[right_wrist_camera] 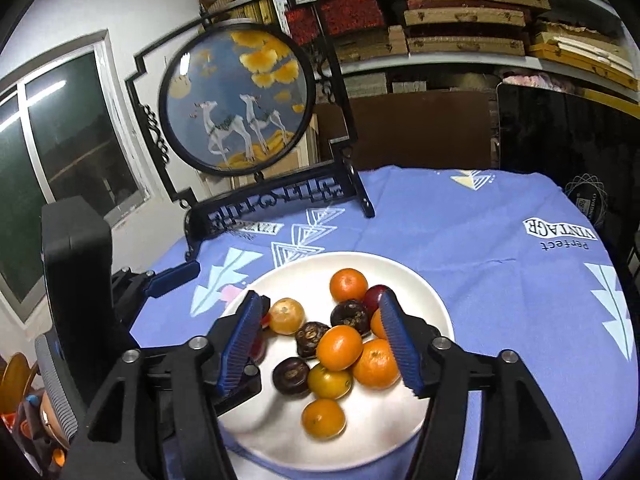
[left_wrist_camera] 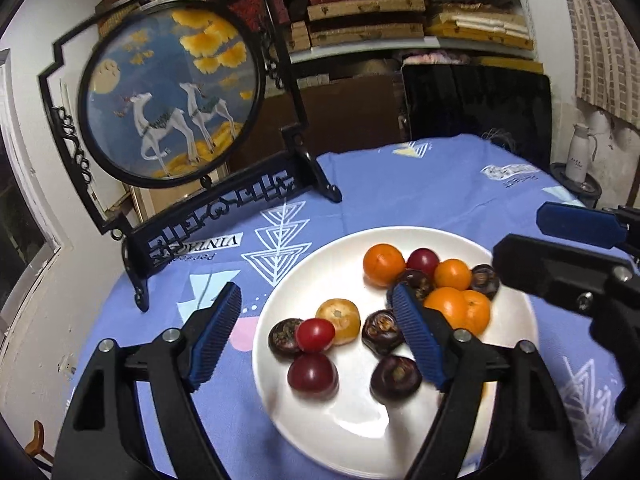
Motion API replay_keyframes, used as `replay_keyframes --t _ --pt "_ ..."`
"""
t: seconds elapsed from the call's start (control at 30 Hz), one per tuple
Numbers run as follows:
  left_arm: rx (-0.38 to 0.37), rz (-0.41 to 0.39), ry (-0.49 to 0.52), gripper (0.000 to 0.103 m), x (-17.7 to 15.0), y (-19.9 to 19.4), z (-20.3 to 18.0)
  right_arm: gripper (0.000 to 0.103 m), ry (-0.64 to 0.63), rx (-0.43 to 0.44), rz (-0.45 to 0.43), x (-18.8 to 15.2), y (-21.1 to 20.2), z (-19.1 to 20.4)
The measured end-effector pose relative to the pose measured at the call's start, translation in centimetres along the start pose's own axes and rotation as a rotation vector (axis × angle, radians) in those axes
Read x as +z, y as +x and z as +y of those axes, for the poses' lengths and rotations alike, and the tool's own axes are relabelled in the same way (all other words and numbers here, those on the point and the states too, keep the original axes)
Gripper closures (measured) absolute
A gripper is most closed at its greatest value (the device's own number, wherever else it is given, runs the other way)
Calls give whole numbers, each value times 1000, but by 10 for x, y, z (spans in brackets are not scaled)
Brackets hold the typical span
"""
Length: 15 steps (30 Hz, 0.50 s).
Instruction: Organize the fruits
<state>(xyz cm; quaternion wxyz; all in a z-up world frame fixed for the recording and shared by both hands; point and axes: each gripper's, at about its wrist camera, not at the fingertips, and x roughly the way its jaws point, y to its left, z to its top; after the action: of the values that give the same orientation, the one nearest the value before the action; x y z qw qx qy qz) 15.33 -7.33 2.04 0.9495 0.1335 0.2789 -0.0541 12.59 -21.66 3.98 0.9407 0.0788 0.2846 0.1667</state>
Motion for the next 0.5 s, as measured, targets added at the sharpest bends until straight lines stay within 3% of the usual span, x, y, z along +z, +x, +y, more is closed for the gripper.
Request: replay_keyframes --t 0.13,0.23,0.5 --pt "15 -90 -27 5 -9 -43 10 29 1 2 -67 -18 -37 3" --pt "50 -176 -31 5 -17 -78 14 25 18 6 -92 -37 -58 0" --pt "59 -279 -56 5 -30 -135 16 25 60 10 -77 -72 -84 2"
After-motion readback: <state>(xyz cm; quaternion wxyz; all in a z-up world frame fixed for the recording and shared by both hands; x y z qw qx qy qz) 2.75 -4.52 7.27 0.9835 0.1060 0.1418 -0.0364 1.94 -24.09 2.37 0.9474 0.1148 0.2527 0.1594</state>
